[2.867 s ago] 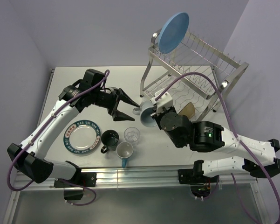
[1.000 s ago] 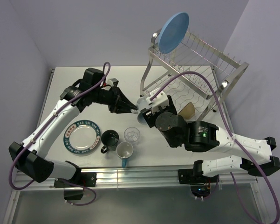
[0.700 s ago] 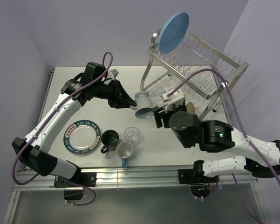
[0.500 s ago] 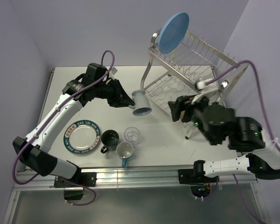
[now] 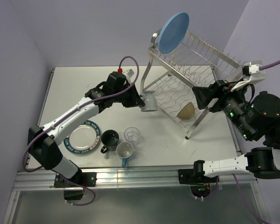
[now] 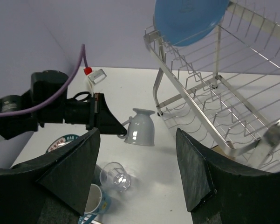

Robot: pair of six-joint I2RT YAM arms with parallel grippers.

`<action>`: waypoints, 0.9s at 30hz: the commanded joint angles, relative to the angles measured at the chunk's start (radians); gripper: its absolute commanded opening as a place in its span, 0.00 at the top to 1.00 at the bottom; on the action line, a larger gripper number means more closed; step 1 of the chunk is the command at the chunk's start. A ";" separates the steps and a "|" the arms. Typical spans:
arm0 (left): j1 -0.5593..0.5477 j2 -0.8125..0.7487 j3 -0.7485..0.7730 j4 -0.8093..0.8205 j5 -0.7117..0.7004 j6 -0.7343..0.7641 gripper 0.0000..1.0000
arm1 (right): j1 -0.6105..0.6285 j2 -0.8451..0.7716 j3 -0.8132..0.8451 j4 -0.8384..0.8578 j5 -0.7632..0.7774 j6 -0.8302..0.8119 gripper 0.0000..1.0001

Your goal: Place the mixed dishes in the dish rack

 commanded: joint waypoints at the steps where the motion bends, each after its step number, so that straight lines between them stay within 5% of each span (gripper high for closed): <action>1: -0.018 0.032 -0.022 0.368 0.043 -0.001 1.00 | 0.005 -0.007 0.072 -0.109 0.063 0.061 0.27; 11: -0.079 0.285 0.066 0.680 0.147 -0.199 1.00 | 0.005 -0.033 0.114 -0.221 0.058 0.139 0.27; 27: -0.086 0.515 0.335 0.656 0.176 -0.252 1.00 | 0.004 -0.095 0.068 -0.243 0.028 0.158 0.27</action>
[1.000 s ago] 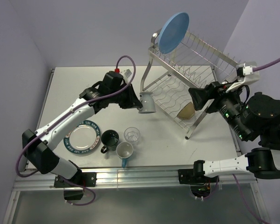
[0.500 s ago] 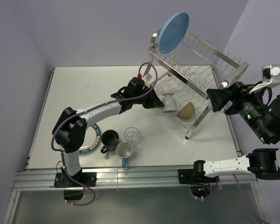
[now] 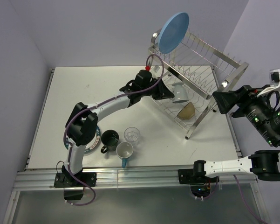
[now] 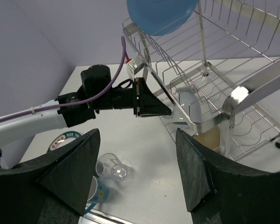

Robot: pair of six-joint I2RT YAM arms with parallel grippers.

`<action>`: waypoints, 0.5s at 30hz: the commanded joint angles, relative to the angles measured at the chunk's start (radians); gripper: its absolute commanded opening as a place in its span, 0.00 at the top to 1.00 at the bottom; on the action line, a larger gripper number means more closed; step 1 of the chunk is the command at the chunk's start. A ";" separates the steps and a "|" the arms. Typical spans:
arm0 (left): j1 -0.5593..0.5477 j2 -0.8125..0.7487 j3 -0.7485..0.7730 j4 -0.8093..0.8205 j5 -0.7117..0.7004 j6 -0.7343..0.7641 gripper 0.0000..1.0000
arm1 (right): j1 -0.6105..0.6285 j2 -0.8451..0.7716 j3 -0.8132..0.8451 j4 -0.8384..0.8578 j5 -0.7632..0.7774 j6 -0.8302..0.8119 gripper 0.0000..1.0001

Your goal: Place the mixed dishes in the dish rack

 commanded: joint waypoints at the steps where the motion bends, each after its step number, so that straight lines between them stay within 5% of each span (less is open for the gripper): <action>1: -0.002 0.009 0.093 0.121 0.039 -0.025 1.00 | 0.004 0.002 -0.014 -0.007 -0.002 0.022 0.27; 15: -0.002 0.169 0.254 0.210 0.087 -0.091 1.00 | 0.002 0.005 0.001 -0.019 -0.006 0.016 0.27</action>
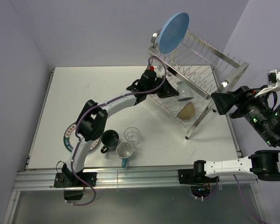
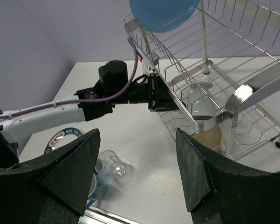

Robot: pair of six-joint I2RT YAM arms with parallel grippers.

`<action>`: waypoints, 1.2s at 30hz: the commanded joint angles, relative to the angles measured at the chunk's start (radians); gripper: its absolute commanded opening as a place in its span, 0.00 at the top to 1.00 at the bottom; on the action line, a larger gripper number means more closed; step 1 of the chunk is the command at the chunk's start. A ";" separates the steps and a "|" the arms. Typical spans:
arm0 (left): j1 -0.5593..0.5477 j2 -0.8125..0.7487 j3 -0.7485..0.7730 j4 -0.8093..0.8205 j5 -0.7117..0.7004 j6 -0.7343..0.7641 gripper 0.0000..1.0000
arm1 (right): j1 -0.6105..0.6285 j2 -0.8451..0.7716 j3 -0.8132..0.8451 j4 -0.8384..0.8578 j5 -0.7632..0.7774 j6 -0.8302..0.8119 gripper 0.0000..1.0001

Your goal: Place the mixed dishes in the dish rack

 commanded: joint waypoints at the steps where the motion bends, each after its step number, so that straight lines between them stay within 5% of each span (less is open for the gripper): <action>1: -0.002 0.011 0.100 0.164 0.065 -0.030 1.00 | 0.002 0.009 0.022 -0.022 0.008 0.018 0.27; 12: -0.001 0.116 0.176 0.172 0.106 0.022 1.00 | 0.002 0.032 0.028 -0.063 -0.009 0.047 0.27; 36: 0.039 0.191 0.268 0.072 0.042 0.519 1.00 | 0.001 0.024 -0.084 -0.086 -0.088 0.133 0.27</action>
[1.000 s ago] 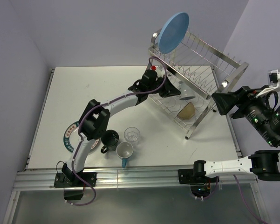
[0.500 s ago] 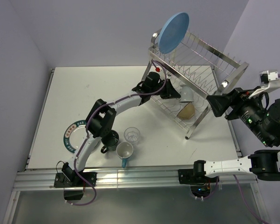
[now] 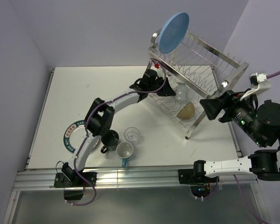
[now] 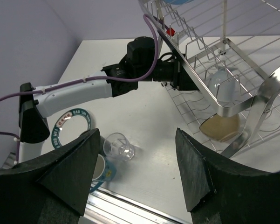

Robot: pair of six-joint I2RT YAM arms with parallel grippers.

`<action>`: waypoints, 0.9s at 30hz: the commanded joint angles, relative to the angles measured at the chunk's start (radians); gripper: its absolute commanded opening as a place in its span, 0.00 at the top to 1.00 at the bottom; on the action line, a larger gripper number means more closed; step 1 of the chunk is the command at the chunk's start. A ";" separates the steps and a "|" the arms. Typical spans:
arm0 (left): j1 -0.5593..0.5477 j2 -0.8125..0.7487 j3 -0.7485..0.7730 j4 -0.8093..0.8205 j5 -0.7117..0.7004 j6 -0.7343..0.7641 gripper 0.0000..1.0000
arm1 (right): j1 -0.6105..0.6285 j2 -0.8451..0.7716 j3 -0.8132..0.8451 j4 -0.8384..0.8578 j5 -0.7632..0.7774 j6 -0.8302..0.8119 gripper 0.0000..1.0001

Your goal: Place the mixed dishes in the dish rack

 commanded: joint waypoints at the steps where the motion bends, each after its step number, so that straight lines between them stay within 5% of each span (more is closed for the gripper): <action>1: -0.001 -0.020 0.057 0.118 -0.004 0.142 1.00 | 0.001 0.010 -0.028 -0.044 -0.009 0.024 0.27; 27: -0.021 0.113 0.061 0.459 -0.150 0.475 1.00 | 0.001 -0.059 -0.180 0.000 0.004 0.047 0.28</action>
